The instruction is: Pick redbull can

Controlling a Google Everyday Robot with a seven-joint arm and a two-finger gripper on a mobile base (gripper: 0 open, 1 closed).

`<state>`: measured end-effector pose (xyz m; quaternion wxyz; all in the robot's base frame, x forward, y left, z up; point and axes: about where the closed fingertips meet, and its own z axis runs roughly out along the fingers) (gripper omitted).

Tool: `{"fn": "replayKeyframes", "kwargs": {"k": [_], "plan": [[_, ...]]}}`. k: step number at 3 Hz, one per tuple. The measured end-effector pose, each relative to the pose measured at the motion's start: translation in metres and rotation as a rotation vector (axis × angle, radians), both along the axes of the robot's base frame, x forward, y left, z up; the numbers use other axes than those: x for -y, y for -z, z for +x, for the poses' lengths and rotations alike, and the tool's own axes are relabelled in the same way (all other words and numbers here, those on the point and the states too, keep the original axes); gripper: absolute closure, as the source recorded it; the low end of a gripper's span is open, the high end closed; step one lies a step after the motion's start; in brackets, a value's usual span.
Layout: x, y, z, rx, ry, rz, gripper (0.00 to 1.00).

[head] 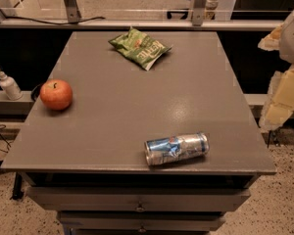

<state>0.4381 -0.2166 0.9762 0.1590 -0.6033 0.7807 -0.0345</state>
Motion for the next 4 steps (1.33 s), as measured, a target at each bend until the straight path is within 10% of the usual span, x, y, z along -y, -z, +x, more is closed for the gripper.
{"fn": "replayKeyframes", "kwargs": {"k": [4], "plan": [[-0.058,0.09,0.011,-0.077,-0.012,0.133,0.0]]}}
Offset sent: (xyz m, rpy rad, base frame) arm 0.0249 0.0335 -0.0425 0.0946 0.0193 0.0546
